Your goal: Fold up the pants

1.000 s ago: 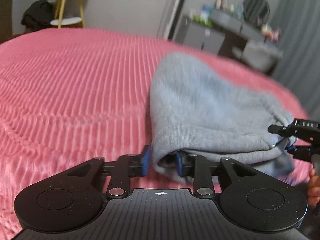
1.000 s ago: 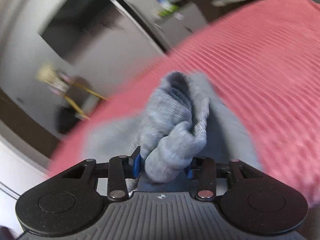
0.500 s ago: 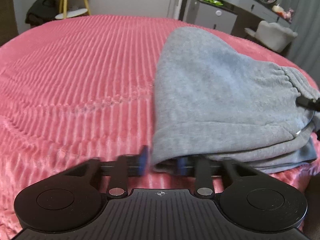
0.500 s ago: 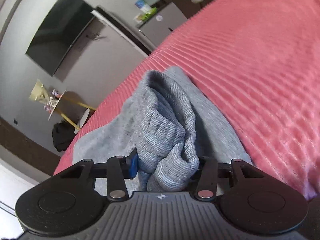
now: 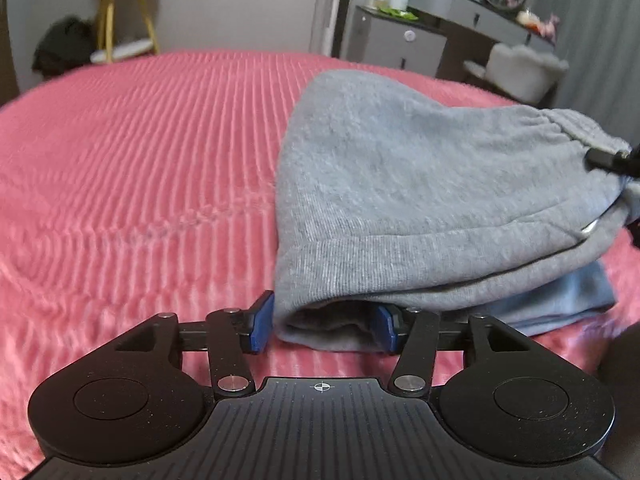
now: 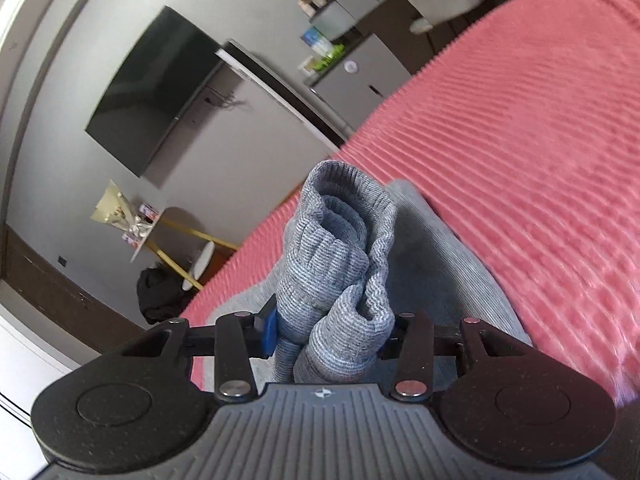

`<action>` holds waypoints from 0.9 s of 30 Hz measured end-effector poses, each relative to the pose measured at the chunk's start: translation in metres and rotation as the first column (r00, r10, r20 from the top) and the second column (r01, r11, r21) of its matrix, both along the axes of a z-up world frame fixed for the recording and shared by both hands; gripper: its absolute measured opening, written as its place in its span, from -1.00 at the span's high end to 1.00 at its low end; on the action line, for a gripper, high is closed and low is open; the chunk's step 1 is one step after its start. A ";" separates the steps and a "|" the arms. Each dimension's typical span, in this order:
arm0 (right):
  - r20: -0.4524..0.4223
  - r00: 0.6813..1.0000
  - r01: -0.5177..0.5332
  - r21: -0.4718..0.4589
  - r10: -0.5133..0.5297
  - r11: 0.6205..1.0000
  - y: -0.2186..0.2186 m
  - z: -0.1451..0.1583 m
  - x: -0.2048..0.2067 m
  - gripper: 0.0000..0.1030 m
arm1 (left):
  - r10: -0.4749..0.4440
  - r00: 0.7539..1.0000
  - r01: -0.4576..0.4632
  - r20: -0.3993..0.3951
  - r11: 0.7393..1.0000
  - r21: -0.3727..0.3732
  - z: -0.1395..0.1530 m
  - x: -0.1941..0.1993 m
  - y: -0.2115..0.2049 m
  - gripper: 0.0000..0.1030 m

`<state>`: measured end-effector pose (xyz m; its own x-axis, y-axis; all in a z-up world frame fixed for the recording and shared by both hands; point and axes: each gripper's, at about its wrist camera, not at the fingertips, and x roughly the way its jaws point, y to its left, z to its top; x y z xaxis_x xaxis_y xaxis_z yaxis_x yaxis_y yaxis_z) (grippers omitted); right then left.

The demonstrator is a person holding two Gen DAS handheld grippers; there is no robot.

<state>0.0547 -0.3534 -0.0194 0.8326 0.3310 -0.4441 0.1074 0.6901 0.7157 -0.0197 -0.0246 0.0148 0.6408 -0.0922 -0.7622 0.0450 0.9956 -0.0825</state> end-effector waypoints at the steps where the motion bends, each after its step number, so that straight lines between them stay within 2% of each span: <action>1: -0.010 1.000 0.004 0.007 -0.004 1.000 -0.001 -0.002 0.000 0.17 | 0.007 1.000 -0.007 -0.010 1.000 0.012 -0.002 0.002 -0.001 -0.02; 2: -0.016 1.000 0.007 0.014 -0.006 1.000 -0.003 -0.004 -0.002 0.17 | 0.013 1.000 -0.013 -0.025 1.000 0.002 -0.003 0.005 0.001 0.07; 4: -0.017 1.000 0.015 0.020 -0.015 1.000 -0.005 -0.004 -0.003 0.17 | 0.021 0.999 -0.021 -0.024 0.999 -0.029 -0.004 0.006 0.007 0.37; 6: -0.005 1.000 0.026 -0.002 -0.026 1.000 -0.005 -0.001 -0.004 0.17 | 0.033 0.999 -0.033 0.011 0.999 -0.027 0.001 0.002 0.010 0.69; 7: 0.003 1.000 0.031 -0.018 -0.031 0.999 -0.004 0.002 -0.005 0.17 | 0.043 0.999 -0.042 0.034 0.999 -0.029 0.005 -0.001 0.013 0.78; 8: 0.009 0.999 0.037 -0.033 -0.036 0.999 -0.003 0.003 -0.007 0.17 | 0.060 0.996 -0.059 0.066 0.998 -0.021 0.009 -0.005 0.015 0.78; 10: 0.006 0.999 0.041 -0.051 -0.041 0.998 -0.004 0.004 -0.007 0.17 | 0.071 0.993 -0.066 0.096 0.996 -0.055 0.015 -0.009 0.024 0.78; 12: -0.007 0.999 0.040 -0.063 -0.041 0.997 -0.006 0.000 -0.007 0.17 | 0.066 0.993 -0.062 0.094 0.997 -0.049 0.015 -0.009 0.029 0.78; 15: -0.052 0.998 0.038 -0.070 -0.042 0.997 -0.010 -0.011 -0.004 0.17 | 0.051 0.996 -0.051 0.075 0.999 0.001 0.010 -0.004 0.024 0.76; 18: -0.106 0.993 0.040 -0.072 -0.047 0.997 -0.012 -0.023 -0.001 0.16 | 0.046 0.996 -0.046 0.072 0.999 0.002 0.011 -0.002 0.026 0.75; 25: -0.058 0.998 0.016 -0.098 -0.022 0.995 -0.009 -0.016 -0.003 0.16 | 0.055 0.996 -0.055 0.075 0.998 -0.008 0.012 -0.002 0.025 0.74; 27: -0.074 0.997 0.012 -0.093 -0.019 0.996 -0.012 -0.019 -0.002 0.16 | 0.057 0.996 -0.057 0.069 0.998 -0.005 0.012 -0.002 0.024 0.74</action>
